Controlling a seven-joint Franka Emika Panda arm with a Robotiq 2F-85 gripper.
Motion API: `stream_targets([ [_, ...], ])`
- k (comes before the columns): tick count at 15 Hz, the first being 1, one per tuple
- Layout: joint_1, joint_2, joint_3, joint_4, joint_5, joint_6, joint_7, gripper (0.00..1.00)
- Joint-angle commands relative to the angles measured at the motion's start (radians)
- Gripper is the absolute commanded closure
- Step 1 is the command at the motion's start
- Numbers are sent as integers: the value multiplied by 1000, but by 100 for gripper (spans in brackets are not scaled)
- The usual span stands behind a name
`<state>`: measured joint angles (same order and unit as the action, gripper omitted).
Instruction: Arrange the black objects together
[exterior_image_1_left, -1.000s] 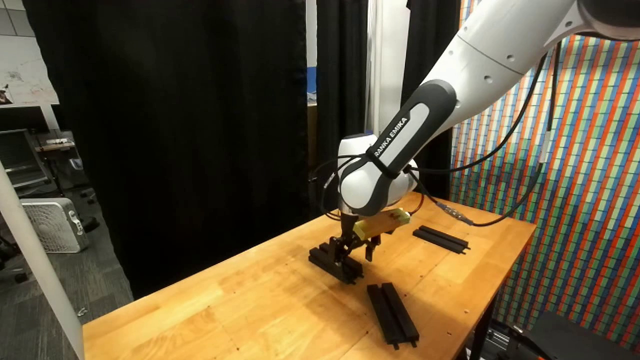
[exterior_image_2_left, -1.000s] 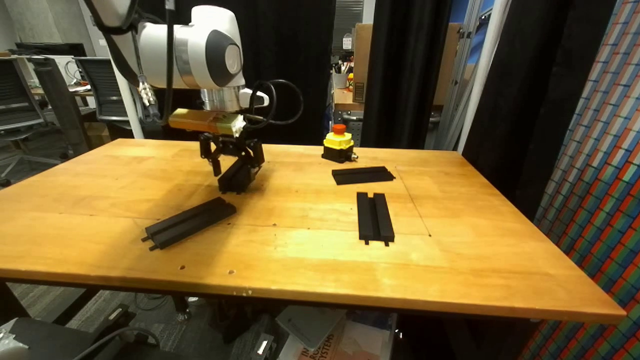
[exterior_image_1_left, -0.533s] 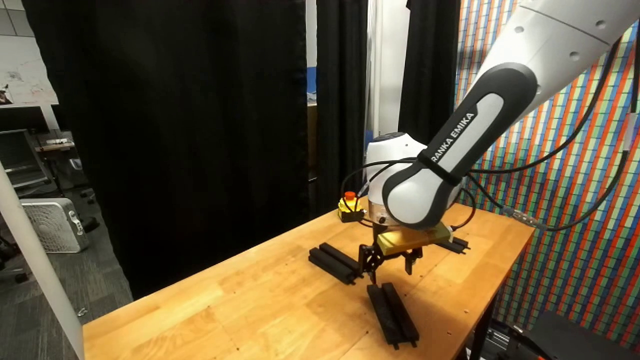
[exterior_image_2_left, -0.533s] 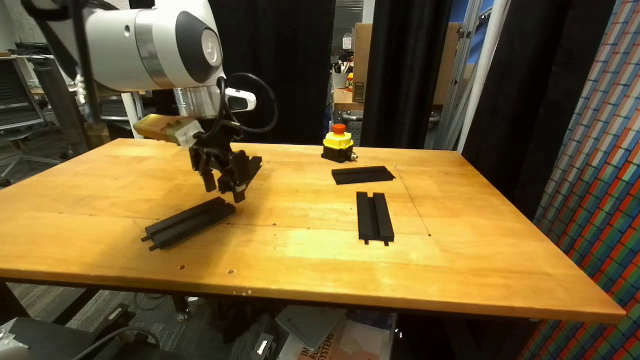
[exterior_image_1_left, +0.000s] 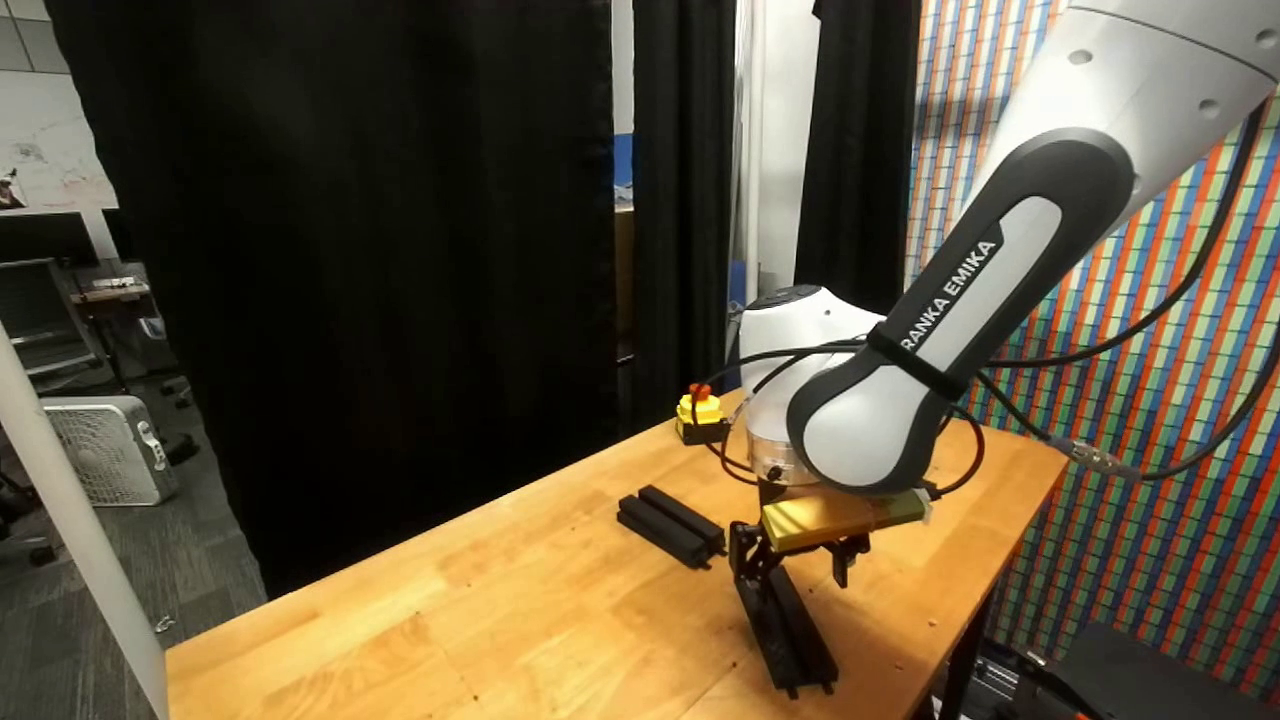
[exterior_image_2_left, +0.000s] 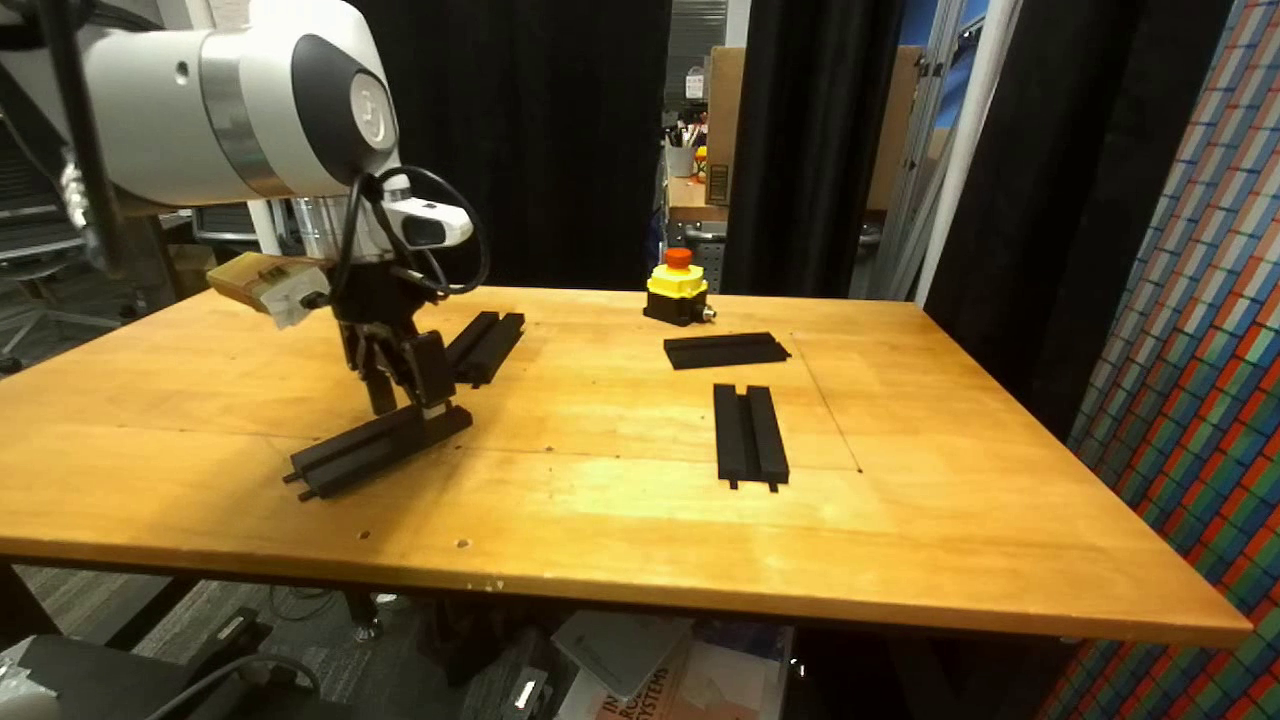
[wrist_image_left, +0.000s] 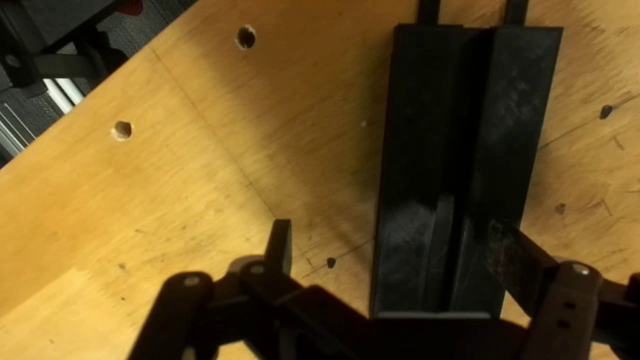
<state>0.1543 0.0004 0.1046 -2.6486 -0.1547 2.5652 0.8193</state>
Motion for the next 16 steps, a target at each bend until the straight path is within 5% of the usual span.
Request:
stream_targets([
  [1, -1, -20, 21, -14, 41, 10, 2, 0],
  [16, 3, 25, 40, -7, 297, 73, -248, 0],
])
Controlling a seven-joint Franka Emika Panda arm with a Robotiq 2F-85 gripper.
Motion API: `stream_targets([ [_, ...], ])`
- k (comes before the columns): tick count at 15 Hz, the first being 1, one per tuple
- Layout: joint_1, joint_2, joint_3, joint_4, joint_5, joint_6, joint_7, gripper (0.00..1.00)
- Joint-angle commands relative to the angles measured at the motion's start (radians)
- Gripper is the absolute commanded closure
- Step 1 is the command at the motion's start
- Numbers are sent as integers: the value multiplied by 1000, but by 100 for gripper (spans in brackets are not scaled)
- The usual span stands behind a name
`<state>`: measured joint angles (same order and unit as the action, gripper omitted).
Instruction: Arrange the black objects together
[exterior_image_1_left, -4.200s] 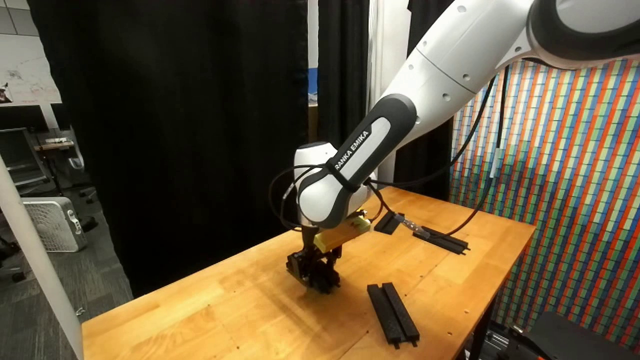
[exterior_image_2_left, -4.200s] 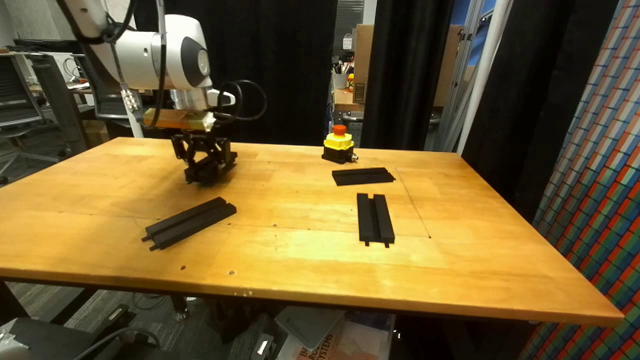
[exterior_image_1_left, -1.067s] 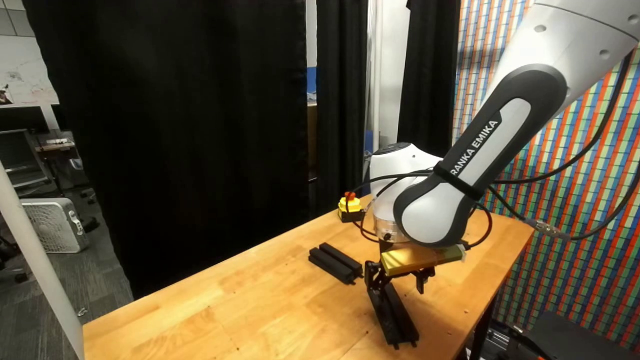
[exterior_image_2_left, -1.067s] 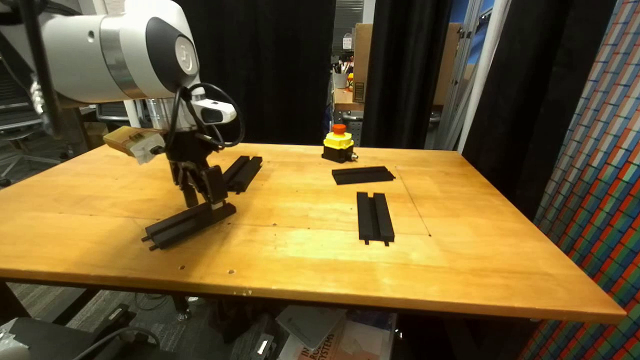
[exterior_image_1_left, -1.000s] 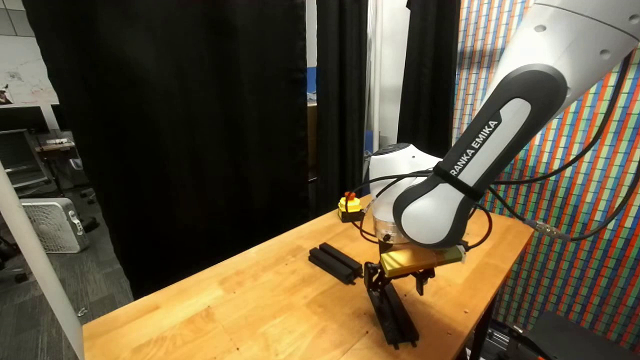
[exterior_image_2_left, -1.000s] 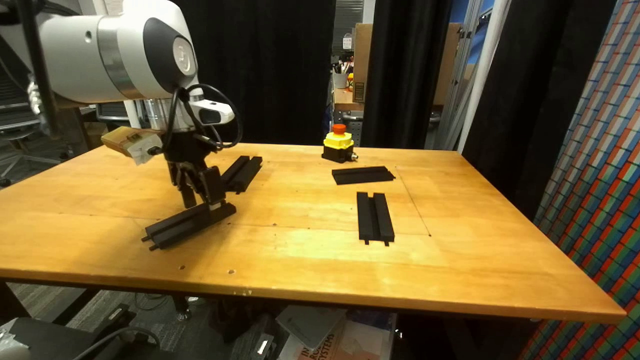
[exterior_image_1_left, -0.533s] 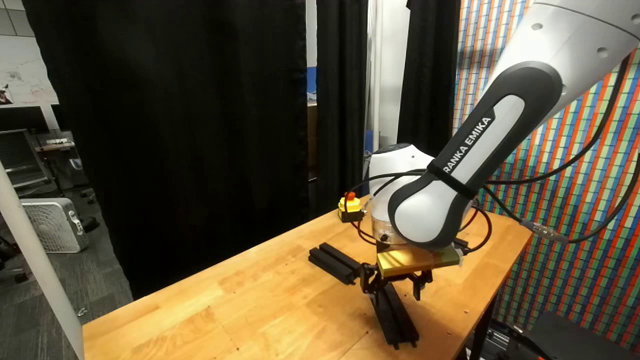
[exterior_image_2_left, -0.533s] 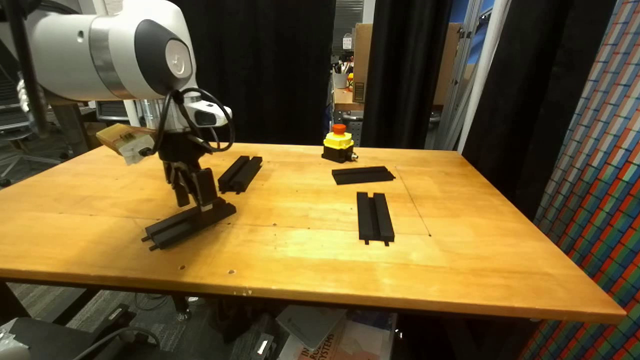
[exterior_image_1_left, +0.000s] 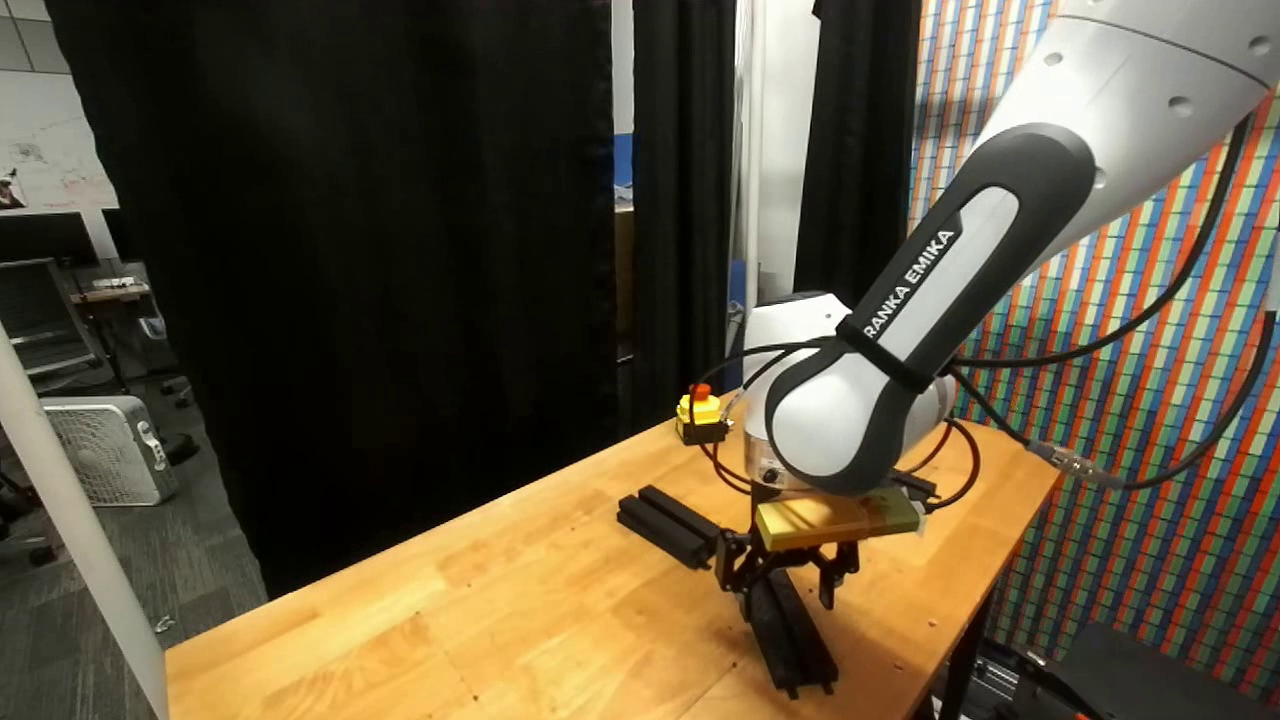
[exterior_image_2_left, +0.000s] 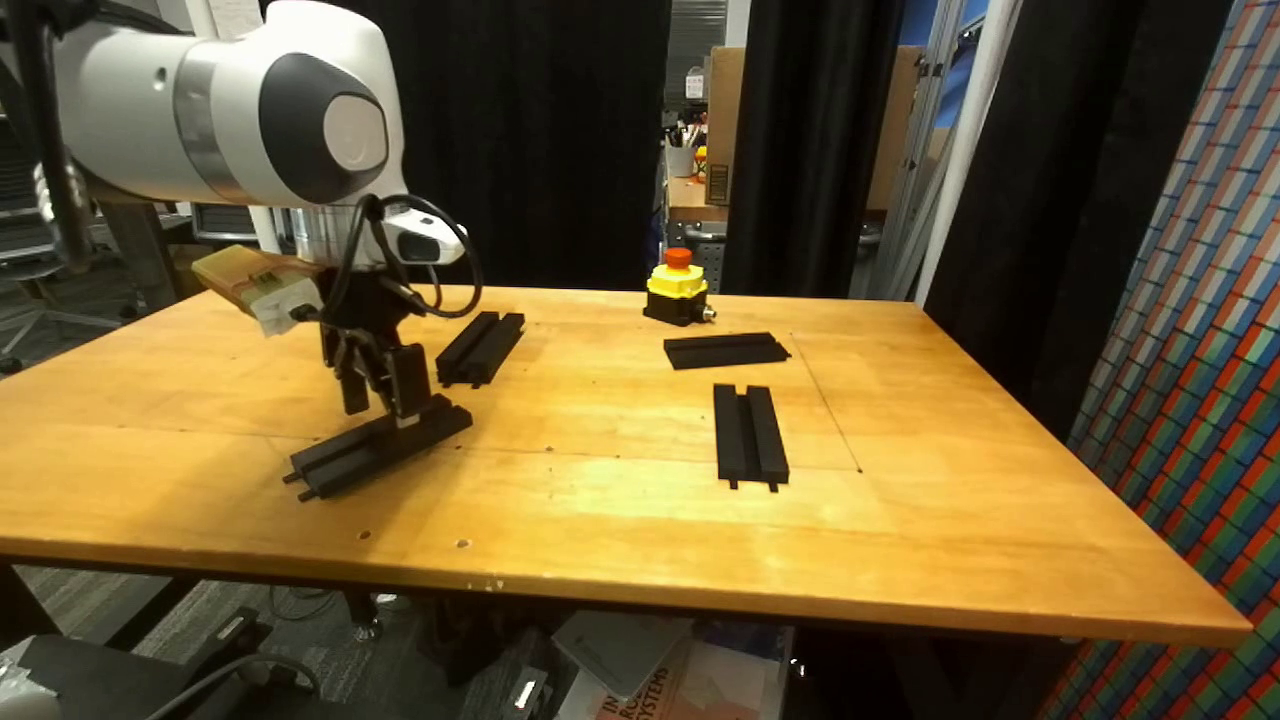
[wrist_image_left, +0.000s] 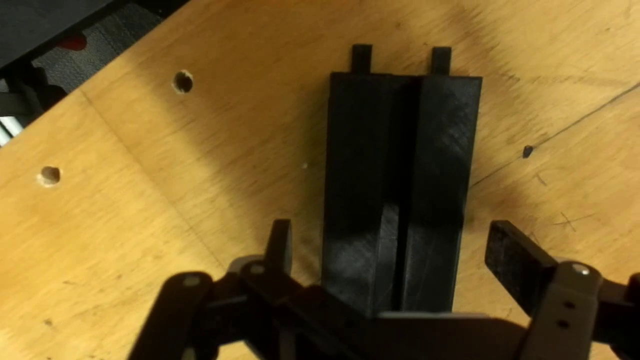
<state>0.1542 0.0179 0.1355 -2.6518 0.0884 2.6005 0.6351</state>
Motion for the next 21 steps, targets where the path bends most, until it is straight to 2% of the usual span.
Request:
stream_targets([
  [1, 3, 11, 11, -4, 67, 41, -81, 0],
  [5, 4, 34, 15, -5, 103, 75, -130, 0],
  [12, 4, 61, 8, -8, 103, 106, -146, 0],
  [13, 5, 64, 6, -10, 93, 114, -137, 5],
  [14, 6, 66, 5, -11, 88, 119, -135, 26],
  [16, 6, 65, 3, -13, 84, 126, -131, 30],
  [19, 6, 57, -3, -11, 65, 123, -118, 51],
  [21, 3, 34, -10, -11, 34, 111, -103, 54],
])
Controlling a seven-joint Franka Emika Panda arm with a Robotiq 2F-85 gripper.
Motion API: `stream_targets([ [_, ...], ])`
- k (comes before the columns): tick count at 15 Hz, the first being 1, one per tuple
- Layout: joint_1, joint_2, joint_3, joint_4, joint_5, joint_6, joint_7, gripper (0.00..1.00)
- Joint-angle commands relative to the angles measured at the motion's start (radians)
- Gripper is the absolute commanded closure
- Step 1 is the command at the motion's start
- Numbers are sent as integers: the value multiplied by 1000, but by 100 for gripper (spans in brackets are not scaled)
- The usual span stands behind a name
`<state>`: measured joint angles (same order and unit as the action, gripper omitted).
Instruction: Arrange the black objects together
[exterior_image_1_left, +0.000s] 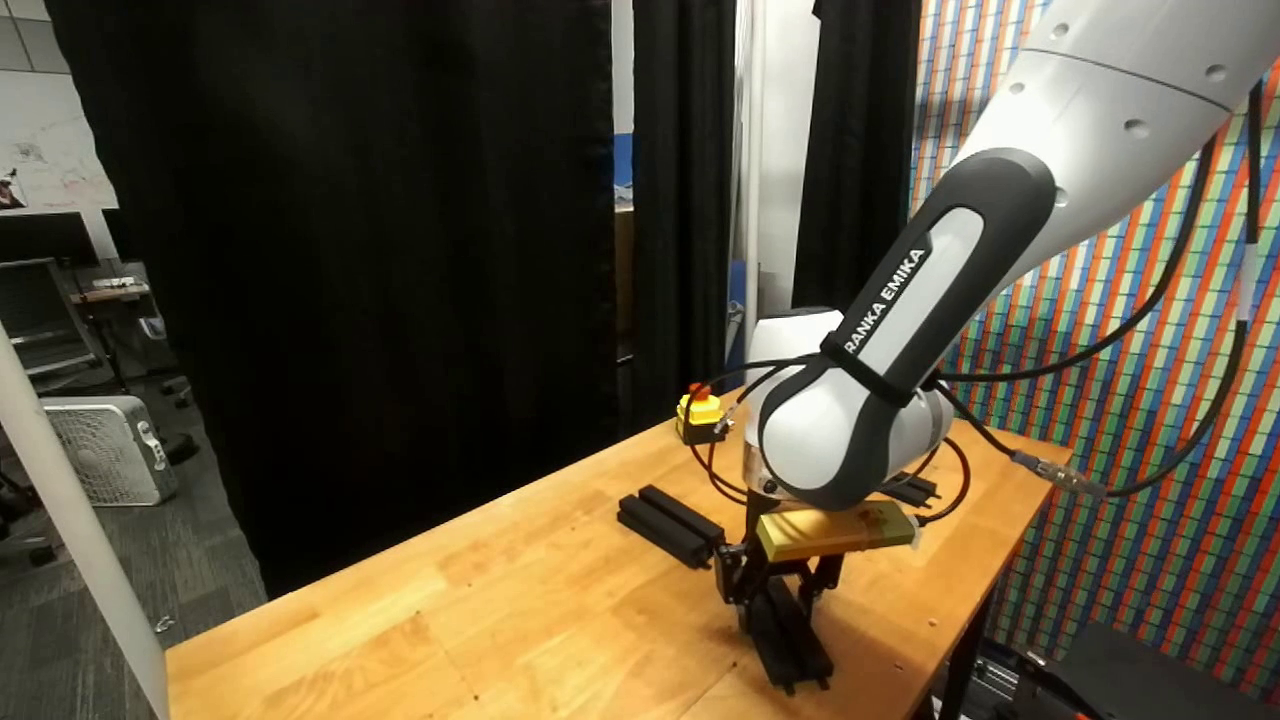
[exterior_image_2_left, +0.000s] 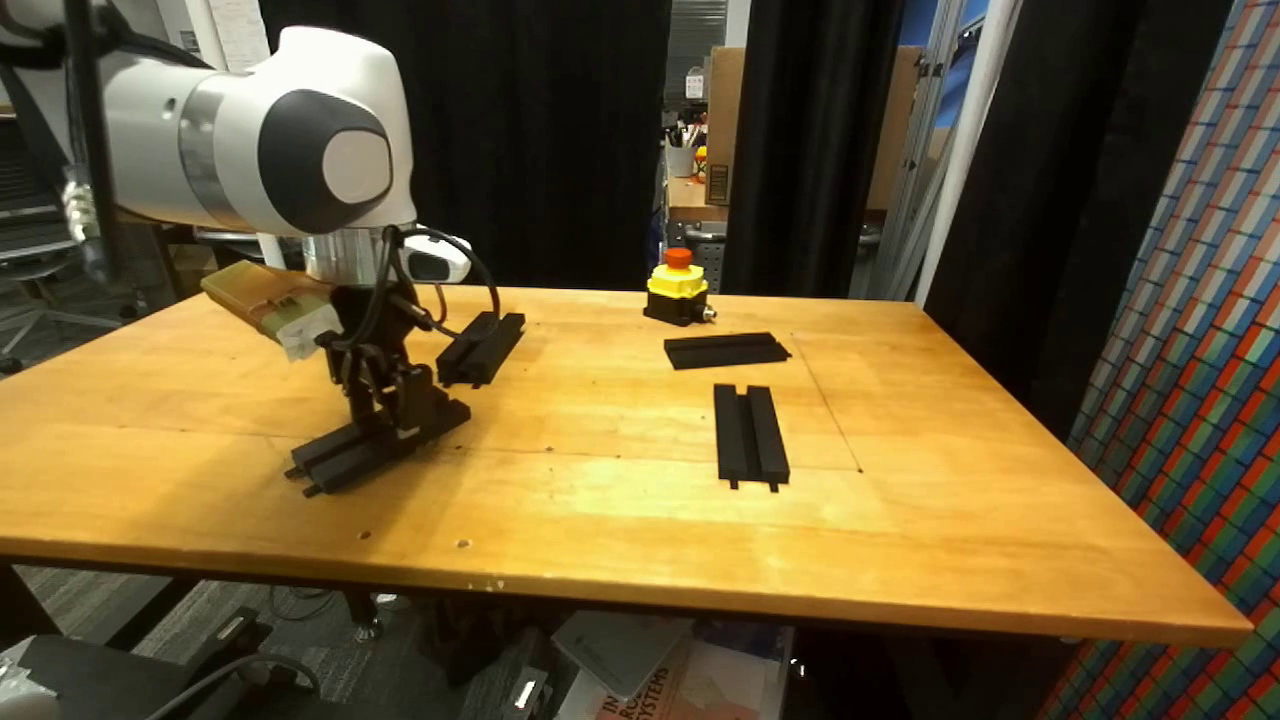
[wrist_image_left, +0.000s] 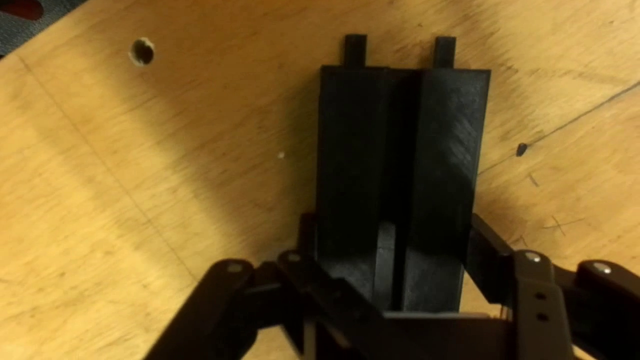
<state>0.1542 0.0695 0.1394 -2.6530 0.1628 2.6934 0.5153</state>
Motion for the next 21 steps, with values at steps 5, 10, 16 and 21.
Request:
stream_targets([
  [5, -2, -80, -68, -13, -285, -60, 190, 54],
  [10, -19, -128, -47, 33, -406, -128, 214, 54],
  [16, -15, -75, -15, 171, -393, -170, 23, 54],
  [21, -14, 6, -16, 320, -366, -245, -229, 54],
])
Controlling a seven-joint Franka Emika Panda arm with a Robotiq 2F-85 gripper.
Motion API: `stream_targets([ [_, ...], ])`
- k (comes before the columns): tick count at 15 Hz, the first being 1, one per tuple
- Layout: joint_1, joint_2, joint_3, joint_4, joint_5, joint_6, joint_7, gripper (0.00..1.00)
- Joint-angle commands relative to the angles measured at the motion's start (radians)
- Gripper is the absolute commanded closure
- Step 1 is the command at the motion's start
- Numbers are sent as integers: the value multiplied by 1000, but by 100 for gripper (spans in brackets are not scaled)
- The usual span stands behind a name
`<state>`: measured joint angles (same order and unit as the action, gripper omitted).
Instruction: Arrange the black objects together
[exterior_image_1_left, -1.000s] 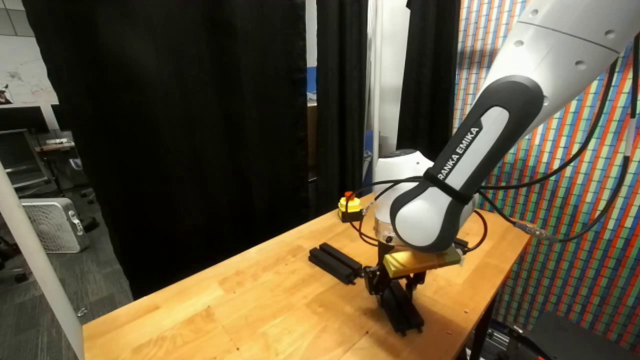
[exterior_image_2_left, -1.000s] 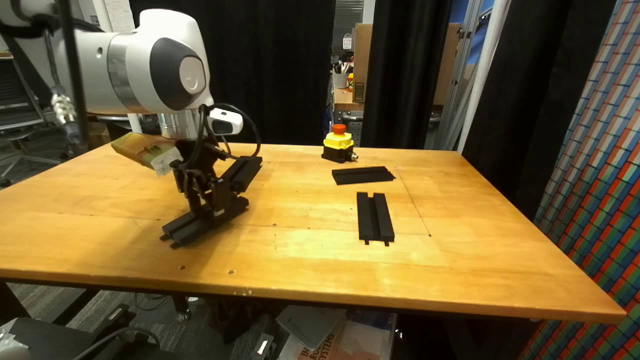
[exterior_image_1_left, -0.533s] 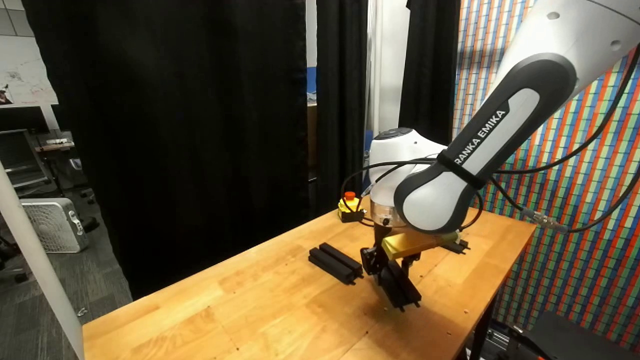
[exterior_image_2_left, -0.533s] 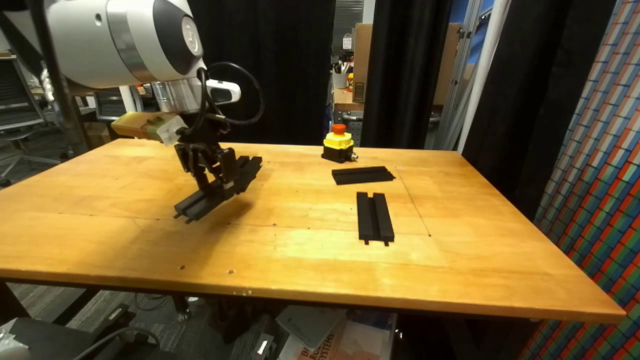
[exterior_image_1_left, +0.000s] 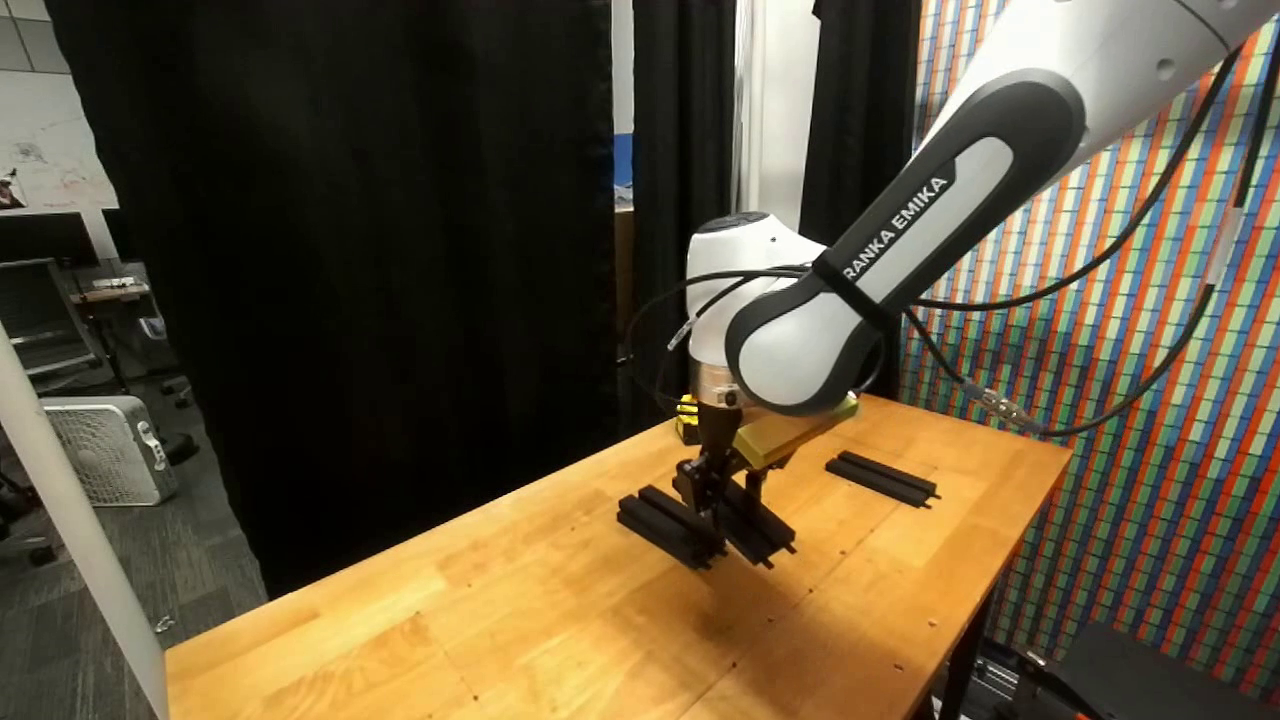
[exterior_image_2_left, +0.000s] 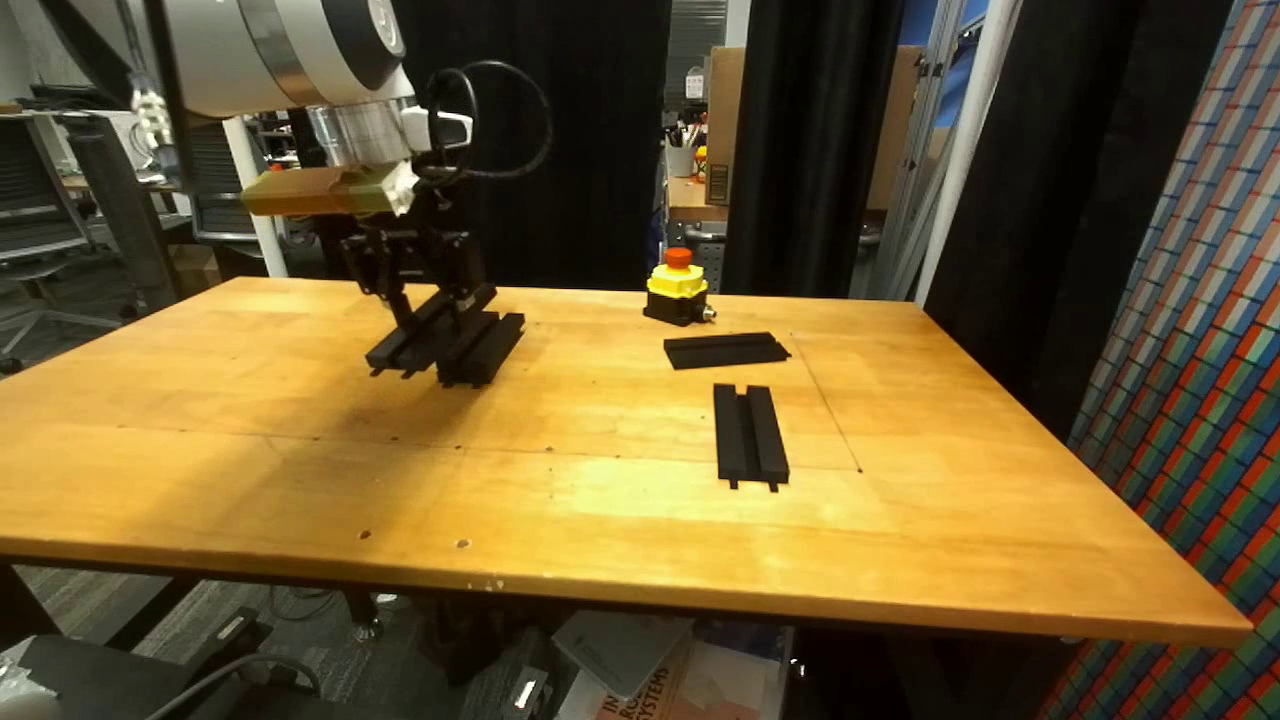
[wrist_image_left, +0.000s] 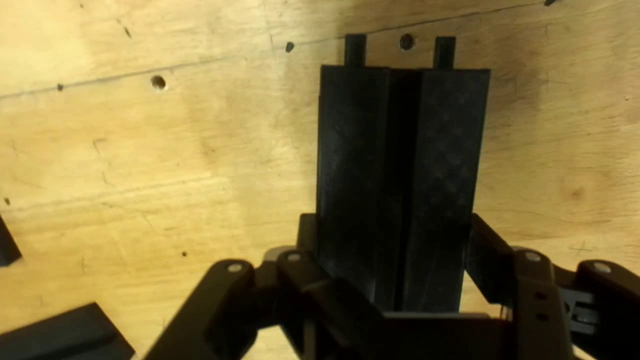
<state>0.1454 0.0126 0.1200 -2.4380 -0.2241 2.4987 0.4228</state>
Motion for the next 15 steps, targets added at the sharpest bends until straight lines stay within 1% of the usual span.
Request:
stream_targets([
  [1, -5, 86, 2, 134, 25, -58, -180, 54],
  [5, -10, 179, -3, 239, 44, -71, -316, 54],
  [7, -12, 223, -6, 289, 48, -83, -359, 54],
  [10, -15, 284, -13, 365, 46, -111, -398, 54],
  [15, -30, 374, -16, 470, 80, -157, -459, 54],
])
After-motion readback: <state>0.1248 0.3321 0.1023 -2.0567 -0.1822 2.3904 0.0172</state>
